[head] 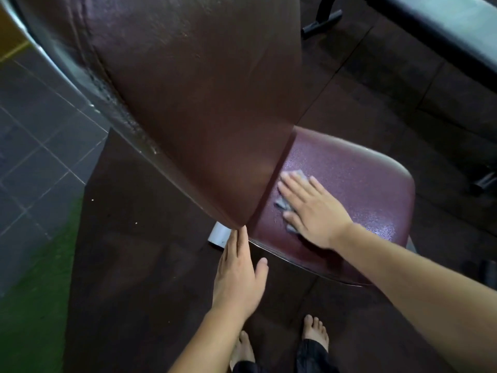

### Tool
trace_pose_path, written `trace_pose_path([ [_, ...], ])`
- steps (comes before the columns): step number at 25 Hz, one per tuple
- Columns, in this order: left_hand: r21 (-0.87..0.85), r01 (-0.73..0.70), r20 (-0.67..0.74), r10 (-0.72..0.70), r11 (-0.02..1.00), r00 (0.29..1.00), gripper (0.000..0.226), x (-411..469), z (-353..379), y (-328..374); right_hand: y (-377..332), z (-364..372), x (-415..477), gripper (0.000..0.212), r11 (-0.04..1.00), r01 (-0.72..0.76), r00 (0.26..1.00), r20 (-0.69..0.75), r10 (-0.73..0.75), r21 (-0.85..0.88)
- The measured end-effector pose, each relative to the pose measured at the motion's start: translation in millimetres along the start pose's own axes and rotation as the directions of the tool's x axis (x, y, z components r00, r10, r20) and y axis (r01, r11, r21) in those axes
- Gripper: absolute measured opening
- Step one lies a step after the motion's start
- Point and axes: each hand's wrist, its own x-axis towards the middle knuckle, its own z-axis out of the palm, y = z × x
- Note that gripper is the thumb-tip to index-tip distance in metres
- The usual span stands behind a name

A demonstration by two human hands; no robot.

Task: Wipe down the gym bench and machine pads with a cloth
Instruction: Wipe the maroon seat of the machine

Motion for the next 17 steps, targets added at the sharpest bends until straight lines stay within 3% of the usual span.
trace_pose_path([
  [3,-0.192,0.055,-0.012,-0.058,0.98,0.998,0.086,-2.5,2.5,-0.8,-39.4,-6.7,39.9,0.071,0.977,-0.205,0.979,0.002,0.205,0.052],
  [7,-0.313,0.1,-0.056,-0.124,0.944,0.991,0.094,2.3,2.8,-0.5,-88.8,8.3,-11.4,0.067,0.994,0.108,0.994,0.016,-0.108,-0.034],
  [9,-0.231,0.061,-0.05,-0.074,0.971,0.996,0.09,6.2,1.3,2.3,-63.6,15.2,-53.2,0.068,0.993,0.122,0.993,-0.005,-0.122,-0.003],
  [11,-0.073,-0.011,-0.063,0.006,0.997,0.998,0.086,10.5,1.7,5.9,-21.6,20.7,-76.0,0.067,0.995,-0.088,0.995,-0.05,0.09,0.046],
  [14,0.105,-0.096,-0.045,0.101,0.99,0.994,0.081,16.7,4.9,11.1,14.0,12.7,-50.6,0.07,0.894,-0.427,0.899,-0.044,0.437,0.136],
  [16,0.119,-0.119,-0.053,0.125,0.986,0.991,0.079,23.0,7.7,17.4,-16.3,5.9,-18.0,0.07,0.869,-0.468,0.875,-0.054,0.481,0.159],
  [17,0.112,-0.126,-0.058,0.133,0.986,0.989,0.078,25.8,8.7,21.5,-39.6,8.8,-15.6,0.069,0.901,-0.408,0.906,-0.054,0.419,0.151],
])
